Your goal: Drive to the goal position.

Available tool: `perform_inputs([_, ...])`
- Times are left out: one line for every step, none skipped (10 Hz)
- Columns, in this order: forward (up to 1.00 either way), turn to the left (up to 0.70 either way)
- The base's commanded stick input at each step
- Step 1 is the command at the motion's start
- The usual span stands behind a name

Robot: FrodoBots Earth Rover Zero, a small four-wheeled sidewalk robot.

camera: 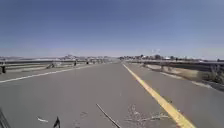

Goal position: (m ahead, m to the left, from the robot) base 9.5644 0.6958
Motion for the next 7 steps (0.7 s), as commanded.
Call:
perform_inputs([0.85, 0.00])
perform_inputs([0.85, 0.00])
perform_inputs([0.85, 0.00])
perform_inputs([0.85, 0.00])
perform_inputs([0.85, 0.00])
perform_inputs([0.85, 0.00])
perform_inputs([0.85, 0.00])
